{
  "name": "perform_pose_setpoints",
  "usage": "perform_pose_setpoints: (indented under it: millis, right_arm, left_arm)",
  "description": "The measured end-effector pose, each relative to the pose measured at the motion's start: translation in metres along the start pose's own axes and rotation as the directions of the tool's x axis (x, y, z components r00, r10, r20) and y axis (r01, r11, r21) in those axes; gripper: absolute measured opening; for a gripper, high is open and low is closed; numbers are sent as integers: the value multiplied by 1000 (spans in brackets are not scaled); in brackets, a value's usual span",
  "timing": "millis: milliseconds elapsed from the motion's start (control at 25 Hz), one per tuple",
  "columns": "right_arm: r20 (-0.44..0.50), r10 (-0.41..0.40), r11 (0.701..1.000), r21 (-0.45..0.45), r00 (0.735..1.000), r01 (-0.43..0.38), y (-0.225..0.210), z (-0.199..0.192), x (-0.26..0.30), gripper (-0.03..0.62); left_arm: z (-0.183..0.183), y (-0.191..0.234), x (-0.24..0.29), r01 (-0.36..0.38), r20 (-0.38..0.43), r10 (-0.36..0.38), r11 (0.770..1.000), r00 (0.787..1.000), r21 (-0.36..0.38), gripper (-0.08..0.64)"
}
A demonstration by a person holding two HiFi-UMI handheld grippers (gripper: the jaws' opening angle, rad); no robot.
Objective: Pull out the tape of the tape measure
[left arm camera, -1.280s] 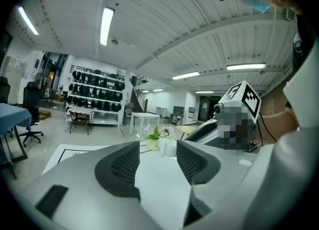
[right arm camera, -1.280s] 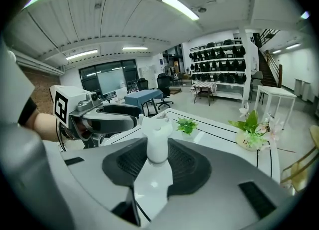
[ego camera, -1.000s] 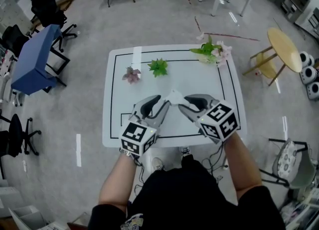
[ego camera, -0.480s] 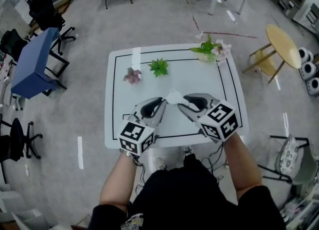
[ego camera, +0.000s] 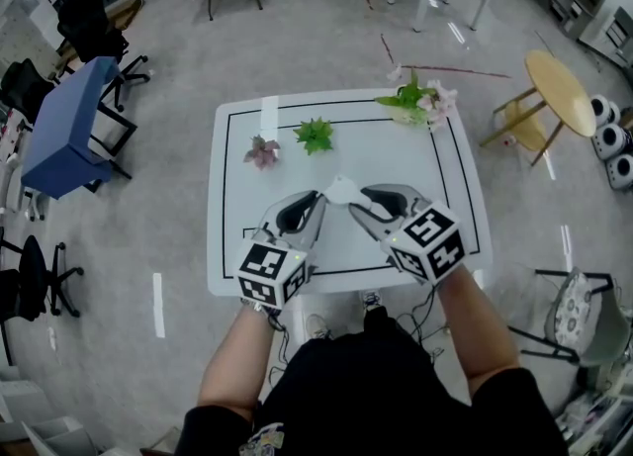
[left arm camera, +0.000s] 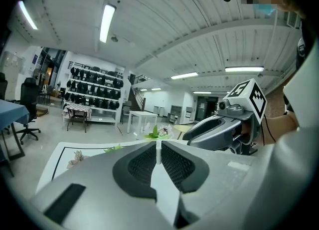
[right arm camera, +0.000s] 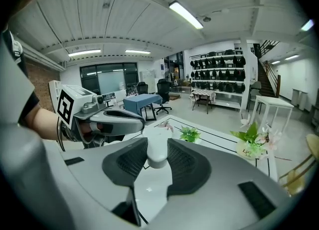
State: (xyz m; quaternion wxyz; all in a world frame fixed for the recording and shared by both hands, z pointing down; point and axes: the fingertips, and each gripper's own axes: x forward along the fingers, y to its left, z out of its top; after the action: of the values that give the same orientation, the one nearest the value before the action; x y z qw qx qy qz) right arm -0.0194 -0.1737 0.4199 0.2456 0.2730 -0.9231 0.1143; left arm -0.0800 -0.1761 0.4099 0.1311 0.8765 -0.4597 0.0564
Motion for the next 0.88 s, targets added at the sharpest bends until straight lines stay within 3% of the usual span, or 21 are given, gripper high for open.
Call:
perform_pose_setpoints:
  millis: [320, 720, 880]
  right_arm:
    - [-21, -61, 996, 57, 998, 62, -14, -6, 3, 121]
    - [-53, -149, 988, 39, 987, 151, -26, -16, 12, 121]
    - [-60, -157, 983, 86, 986, 162, -32, -22, 6, 121]
  left_arm:
    - [-8, 14, -3, -35, -26, 33, 997, 999, -68, 32]
    - [-18, 28, -3, -84, -66, 78, 991, 995, -103, 32]
    - [-20, 33, -5, -90, -77, 81, 988, 994, -123, 32]
